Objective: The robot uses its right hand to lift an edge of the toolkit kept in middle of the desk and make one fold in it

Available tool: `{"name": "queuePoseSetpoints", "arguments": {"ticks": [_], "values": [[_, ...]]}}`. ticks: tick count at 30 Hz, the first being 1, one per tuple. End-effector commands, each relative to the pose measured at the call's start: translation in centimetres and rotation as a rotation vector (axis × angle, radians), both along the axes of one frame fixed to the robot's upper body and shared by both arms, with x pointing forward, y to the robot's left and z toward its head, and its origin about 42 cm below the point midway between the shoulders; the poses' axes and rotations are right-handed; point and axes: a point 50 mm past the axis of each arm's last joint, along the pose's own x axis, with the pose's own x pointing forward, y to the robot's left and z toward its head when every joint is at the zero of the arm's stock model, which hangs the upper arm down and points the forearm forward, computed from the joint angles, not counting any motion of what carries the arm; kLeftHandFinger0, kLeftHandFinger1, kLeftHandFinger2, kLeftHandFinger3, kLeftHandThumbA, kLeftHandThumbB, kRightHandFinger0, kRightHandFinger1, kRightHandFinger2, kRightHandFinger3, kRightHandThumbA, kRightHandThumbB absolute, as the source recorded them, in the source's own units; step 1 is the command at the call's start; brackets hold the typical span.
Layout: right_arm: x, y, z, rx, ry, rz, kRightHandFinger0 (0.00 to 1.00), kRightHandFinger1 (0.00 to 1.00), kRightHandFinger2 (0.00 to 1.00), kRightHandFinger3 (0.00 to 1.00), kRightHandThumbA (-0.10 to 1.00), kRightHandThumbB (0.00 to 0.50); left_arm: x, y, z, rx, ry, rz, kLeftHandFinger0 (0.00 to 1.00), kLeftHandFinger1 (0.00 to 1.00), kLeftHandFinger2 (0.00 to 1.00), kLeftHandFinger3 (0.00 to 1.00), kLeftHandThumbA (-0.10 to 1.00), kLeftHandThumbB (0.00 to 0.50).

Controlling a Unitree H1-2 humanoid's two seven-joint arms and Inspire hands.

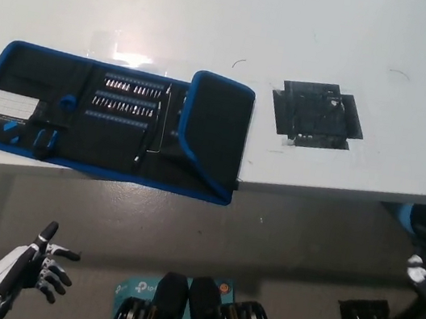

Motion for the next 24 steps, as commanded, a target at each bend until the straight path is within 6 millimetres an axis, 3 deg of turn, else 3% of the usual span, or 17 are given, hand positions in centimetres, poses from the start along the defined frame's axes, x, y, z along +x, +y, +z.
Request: {"name": "queuePoseSetpoints", "arguments": {"ticks": [1, 4, 5, 7, 10, 16, 18, 24], "values": [[-0.3, -2.5, -0.6, 0.137, -0.266, -0.133, 0.61, 0.69, 0.79, 1.00, 0.06, 0.136, 0.1, 0.6, 0.6, 0.007, -0.046, 0.027, 0.37, 0.38, 0.39, 0.57, 1.00, 0.500], [-0.6, -2.5, -2.1, 0.185, -0.214, -0.175, 0.55, 0.62, 0.71, 0.98, 0.07, 0.147, 0.0, 0.5, 0.6, -0.001, -0.049, 0.025, 0.37, 0.37, 0.38, 0.56, 1.00, 0.500], [-0.7, -2.6, -2.8, 0.192, -0.203, -0.183, 0.51, 0.59, 0.68, 0.95, 0.05, 0.139, 0.0, 0.5, 0.6, 0.001, -0.047, 0.024, 0.37, 0.38, 0.39, 0.56, 1.00, 0.500], [-1.0, -2.7, -3.8, 0.206, -0.157, -0.200, 0.45, 0.50, 0.58, 0.83, 0.11, 0.150, 0.1, 0.4, 0.6, -0.004, -0.044, 0.024, 0.39, 0.39, 0.39, 0.56, 1.00, 0.500], [-0.9, -2.8, -4.1, 0.222, -0.115, -0.212, 0.40, 0.42, 0.47, 0.72, 0.13, 0.193, 0.3, 0.6, 1.0, 0.002, -0.054, 0.020, 0.40, 0.40, 0.41, 0.59, 1.00, 0.500], [-1.0, -3.1, -4.1, 0.182, -0.098, -0.224, 0.28, 0.30, 0.42, 0.74, 0.16, 0.176, 0.6, 0.5, 1.1, 0.006, -0.057, 0.026, 0.40, 0.40, 0.39, 0.56, 1.00, 0.500], [-0.9, -3.1, -4.2, 0.132, -0.079, -0.202, 0.31, 0.32, 0.41, 0.71, 0.24, 0.204, 0.4, 0.6, 1.0, 0.000, -0.060, 0.027, 0.39, 0.39, 0.38, 0.56, 1.00, 0.500], [-0.8, -2.9, -4.3, 0.113, -0.069, -0.198, 0.27, 0.29, 0.38, 0.67, 0.28, 0.240, 0.1, 0.7, 1.1, -0.002, -0.058, 0.028, 0.36, 0.37, 0.37, 0.57, 1.00, 0.493]]}}
